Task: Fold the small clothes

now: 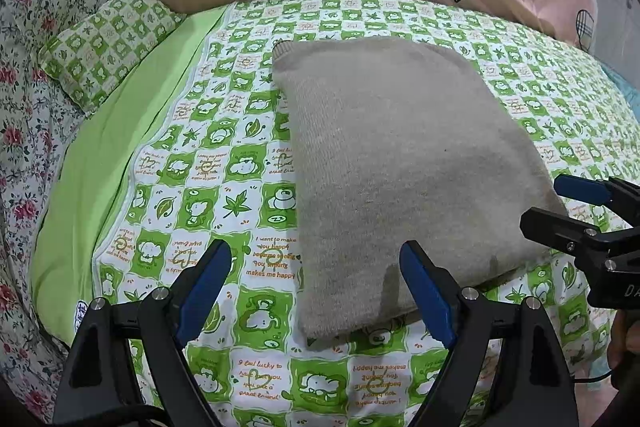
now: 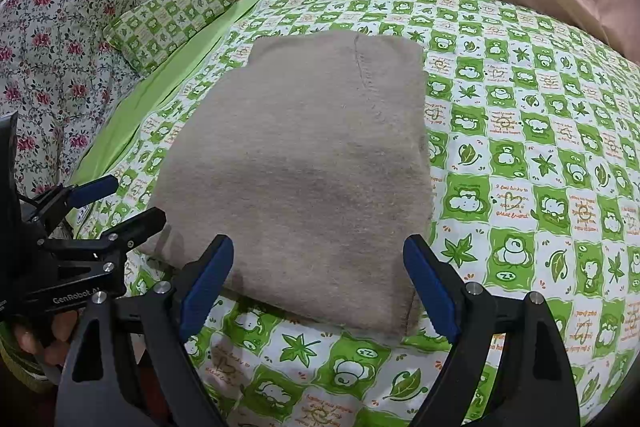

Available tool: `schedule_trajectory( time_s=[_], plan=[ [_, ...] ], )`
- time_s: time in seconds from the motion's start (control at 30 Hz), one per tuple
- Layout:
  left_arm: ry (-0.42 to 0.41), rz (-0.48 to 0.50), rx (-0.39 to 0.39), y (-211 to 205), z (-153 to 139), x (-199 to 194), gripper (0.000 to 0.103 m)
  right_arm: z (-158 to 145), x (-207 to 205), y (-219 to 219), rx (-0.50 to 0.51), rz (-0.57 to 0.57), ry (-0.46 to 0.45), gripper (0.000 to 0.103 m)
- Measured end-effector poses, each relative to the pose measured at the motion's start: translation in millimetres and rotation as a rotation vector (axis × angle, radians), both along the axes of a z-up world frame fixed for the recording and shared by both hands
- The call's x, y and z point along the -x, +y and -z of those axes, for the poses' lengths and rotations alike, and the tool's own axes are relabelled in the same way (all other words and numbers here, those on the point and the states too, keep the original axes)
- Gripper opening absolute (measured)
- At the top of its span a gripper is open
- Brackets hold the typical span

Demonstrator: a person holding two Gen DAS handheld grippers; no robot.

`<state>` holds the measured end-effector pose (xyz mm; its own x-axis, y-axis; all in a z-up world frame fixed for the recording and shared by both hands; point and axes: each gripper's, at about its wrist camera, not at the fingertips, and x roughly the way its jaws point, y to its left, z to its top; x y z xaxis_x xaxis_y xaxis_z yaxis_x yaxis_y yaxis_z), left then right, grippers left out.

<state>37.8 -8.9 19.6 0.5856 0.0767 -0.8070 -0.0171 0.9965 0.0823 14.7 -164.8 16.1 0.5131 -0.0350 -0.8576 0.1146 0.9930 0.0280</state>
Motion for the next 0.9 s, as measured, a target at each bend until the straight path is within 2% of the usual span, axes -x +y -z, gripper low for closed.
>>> schedule_trajectory(
  time_s=[0.9],
  plan=[
    [0.004, 0.010, 0.004, -2.1, -0.9, -0.2, 0.087, 3.6, -0.5, -3.0, -0.006, -0.004, 0.012, 0.087]
  ],
)
